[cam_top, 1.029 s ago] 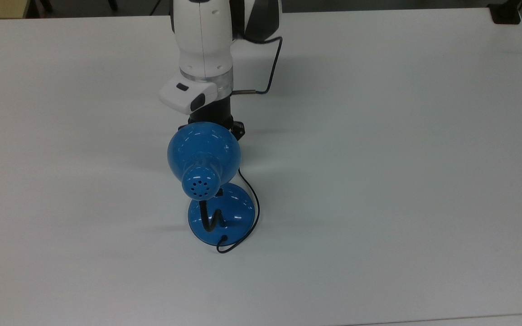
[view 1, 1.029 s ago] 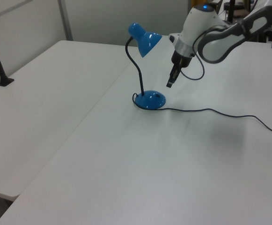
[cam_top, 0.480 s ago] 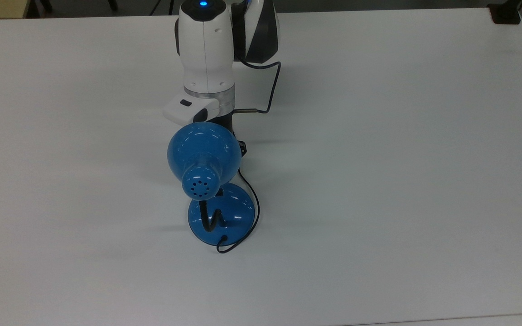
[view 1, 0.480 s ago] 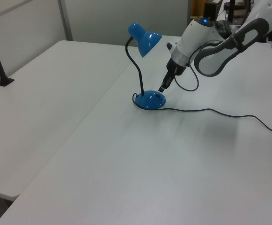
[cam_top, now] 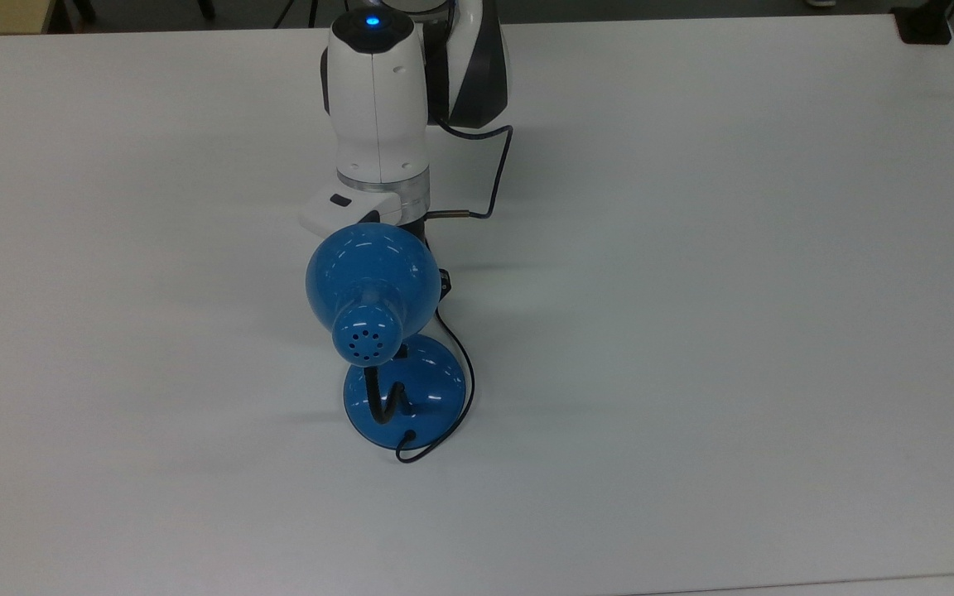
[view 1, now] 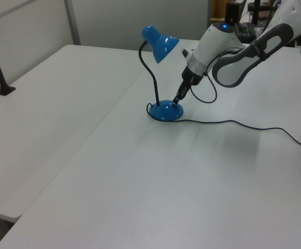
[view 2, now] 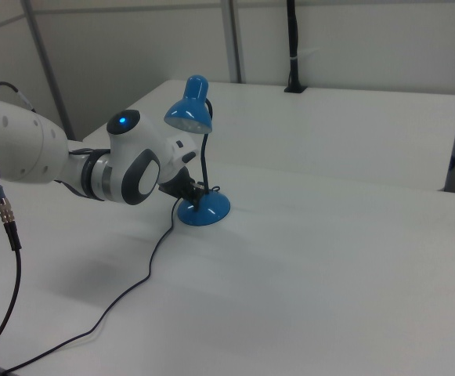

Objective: Turn on the lamp
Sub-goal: 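Lower the gripper fingertips onto the switch on the lamp base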

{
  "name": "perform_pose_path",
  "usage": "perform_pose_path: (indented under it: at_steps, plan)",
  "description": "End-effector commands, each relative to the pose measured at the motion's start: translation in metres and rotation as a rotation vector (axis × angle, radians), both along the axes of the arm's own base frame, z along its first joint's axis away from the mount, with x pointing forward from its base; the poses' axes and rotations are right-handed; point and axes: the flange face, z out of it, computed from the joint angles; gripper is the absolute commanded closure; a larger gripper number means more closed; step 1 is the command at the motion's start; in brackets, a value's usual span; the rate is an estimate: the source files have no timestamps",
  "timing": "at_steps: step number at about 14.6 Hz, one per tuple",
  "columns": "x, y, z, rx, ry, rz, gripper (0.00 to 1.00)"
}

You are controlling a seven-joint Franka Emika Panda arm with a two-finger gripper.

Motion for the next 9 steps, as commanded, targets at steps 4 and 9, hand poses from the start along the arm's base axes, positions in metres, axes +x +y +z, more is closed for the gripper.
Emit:
perform_pose_path:
  at_steps: [4, 9]
  plan:
    - [0.006, 0.002, -0.007, 0.005, -0.052, 0.008, 1.00]
    - [0.006, 0.003, -0.014, -0.005, -0.043, 0.019, 1.00]
